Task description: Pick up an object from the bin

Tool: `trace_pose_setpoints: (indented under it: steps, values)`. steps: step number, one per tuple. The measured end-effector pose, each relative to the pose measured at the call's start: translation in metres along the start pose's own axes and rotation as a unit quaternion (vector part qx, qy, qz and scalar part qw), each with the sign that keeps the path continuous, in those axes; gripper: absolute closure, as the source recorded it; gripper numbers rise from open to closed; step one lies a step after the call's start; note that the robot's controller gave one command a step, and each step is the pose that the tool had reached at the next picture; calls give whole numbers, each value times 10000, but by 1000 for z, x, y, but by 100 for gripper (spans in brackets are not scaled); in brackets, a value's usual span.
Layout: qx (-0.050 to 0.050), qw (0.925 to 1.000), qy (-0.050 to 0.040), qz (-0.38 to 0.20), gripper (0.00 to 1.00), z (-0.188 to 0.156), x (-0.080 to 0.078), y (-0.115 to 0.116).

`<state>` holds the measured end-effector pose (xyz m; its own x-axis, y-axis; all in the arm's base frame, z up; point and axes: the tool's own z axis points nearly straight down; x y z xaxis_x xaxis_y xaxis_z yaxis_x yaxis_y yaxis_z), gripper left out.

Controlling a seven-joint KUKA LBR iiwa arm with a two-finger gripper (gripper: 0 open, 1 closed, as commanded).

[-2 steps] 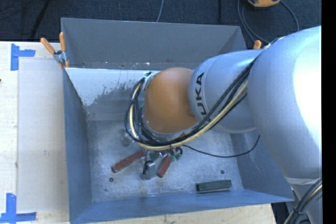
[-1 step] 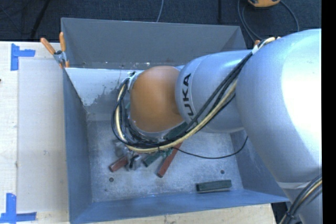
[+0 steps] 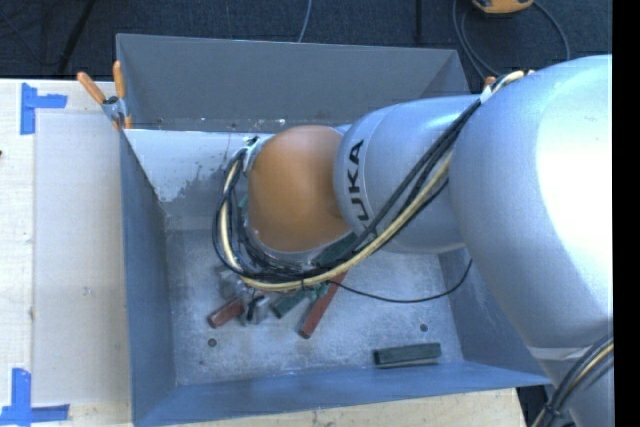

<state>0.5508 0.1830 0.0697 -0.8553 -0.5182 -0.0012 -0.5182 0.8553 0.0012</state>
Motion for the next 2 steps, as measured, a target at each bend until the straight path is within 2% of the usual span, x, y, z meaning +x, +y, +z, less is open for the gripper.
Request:
trace_pose_setpoints:
  steps: [1, 2]
  values:
    - [-4, 10000, 24, 1, 100, -4, 2, 0]
    - [-10, 10000, 60, -2, 100, -25, 3, 1]
